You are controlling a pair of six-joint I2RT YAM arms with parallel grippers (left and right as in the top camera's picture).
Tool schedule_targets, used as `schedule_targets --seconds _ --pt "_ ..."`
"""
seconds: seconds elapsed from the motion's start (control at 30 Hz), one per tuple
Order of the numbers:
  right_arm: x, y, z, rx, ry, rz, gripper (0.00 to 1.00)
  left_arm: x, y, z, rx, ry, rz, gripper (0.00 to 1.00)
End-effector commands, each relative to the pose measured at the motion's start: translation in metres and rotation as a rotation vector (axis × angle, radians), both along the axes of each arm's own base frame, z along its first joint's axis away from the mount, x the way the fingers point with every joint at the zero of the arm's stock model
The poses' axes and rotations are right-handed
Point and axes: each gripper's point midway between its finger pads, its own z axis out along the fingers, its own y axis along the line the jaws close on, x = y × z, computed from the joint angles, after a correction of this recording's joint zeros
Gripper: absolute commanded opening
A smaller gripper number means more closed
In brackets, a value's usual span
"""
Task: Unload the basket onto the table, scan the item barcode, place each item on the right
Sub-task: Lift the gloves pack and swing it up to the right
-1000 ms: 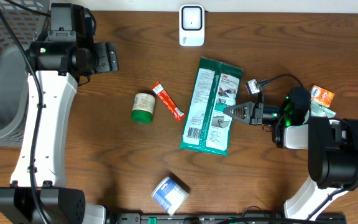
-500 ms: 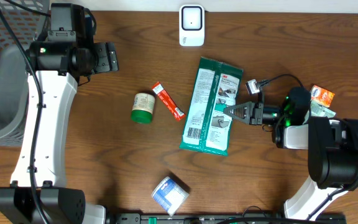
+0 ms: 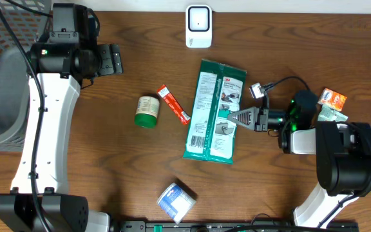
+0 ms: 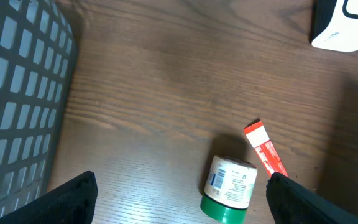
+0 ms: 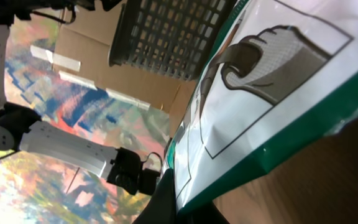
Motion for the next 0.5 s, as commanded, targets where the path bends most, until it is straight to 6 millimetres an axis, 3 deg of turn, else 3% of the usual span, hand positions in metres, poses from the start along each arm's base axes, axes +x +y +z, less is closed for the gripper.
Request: schedule_targets --seconds 0.0,0.27,0.37,0.47 --pt "0.000 0.001 0.001 0.003 0.023 0.008 0.01 0.001 0.003 -0.006 0.014 0.017 0.004 0.88" --pt "0.049 -0.011 0.033 0.032 0.050 -0.185 0.02 0.001 0.003 -0.006 0.014 0.017 0.004 0.88" --pt "0.067 -0.016 0.031 0.022 -0.005 -0.287 0.02 0.001 0.003 -0.006 0.014 0.017 0.004 0.88" --pt "0.086 -0.024 0.015 -0.012 0.023 -0.408 0.01 0.001 0.003 -0.006 0.014 0.017 0.004 0.88"
